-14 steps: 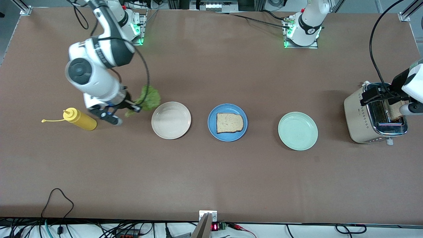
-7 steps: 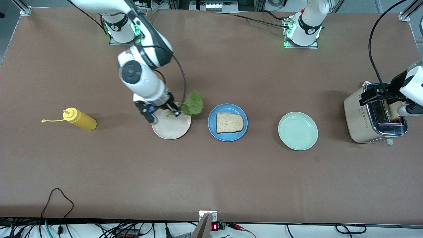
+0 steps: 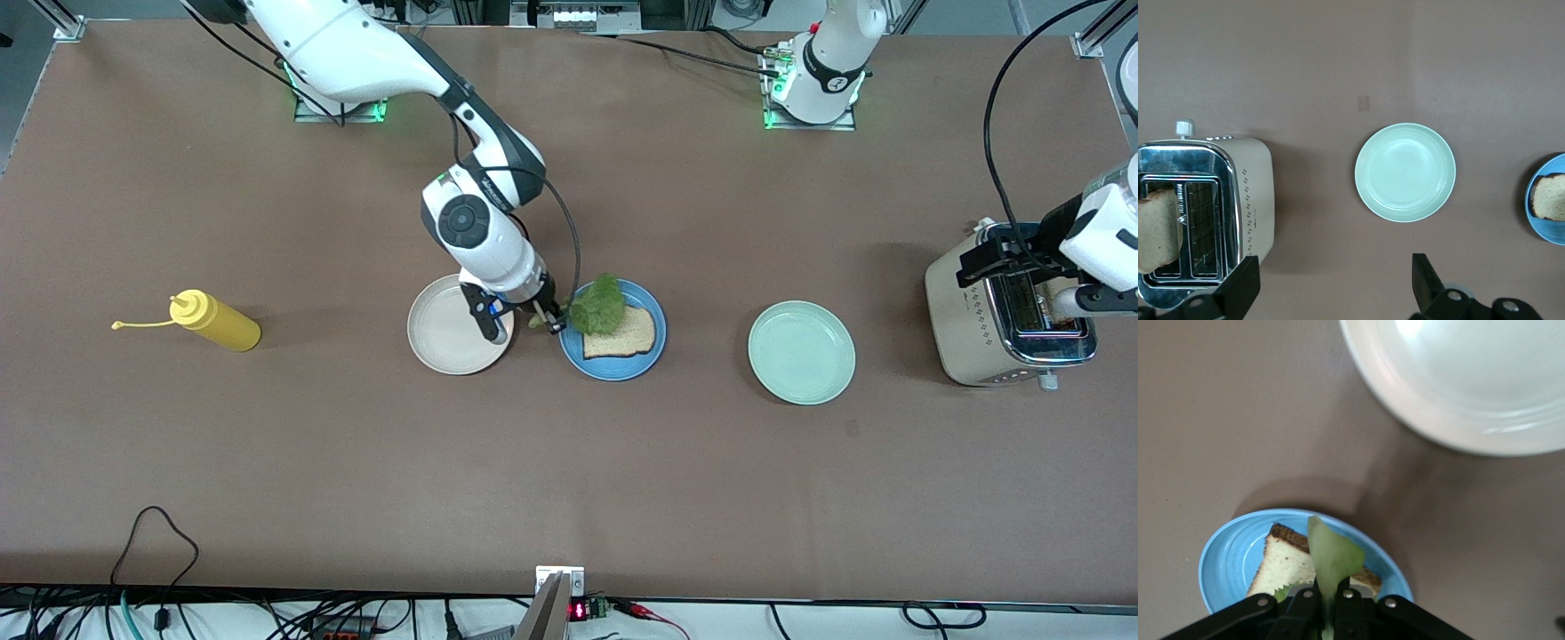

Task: Make sandwich in blue plate with both arms
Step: 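Carry the lettuce leaf with the right gripper onto the toast, then release the lettuce and move the right gripper to the yellow bottle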

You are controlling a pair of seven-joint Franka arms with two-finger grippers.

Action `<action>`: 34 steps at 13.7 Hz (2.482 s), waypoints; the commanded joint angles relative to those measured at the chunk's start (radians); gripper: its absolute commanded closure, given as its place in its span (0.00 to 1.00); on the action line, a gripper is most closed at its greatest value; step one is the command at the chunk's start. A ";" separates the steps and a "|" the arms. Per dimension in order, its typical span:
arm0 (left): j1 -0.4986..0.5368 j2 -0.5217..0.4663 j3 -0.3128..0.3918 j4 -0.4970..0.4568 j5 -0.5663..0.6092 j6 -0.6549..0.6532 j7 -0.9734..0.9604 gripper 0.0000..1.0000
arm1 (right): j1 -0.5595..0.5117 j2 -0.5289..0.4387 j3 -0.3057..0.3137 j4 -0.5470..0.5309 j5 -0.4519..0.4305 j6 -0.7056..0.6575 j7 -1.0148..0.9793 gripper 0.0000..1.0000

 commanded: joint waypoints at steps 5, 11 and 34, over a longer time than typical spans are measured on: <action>0.003 -0.025 0.003 0.030 -0.015 -0.063 0.022 0.00 | 0.071 0.105 -0.022 0.107 0.012 0.059 0.100 0.62; 0.000 -0.029 -0.001 0.027 -0.018 -0.066 0.006 0.00 | 0.061 0.034 -0.024 0.075 0.002 0.021 0.080 0.00; -0.001 -0.029 -0.022 0.030 -0.021 -0.059 0.006 0.00 | -0.907 -0.719 -0.011 -0.398 0.009 -0.662 -1.979 0.00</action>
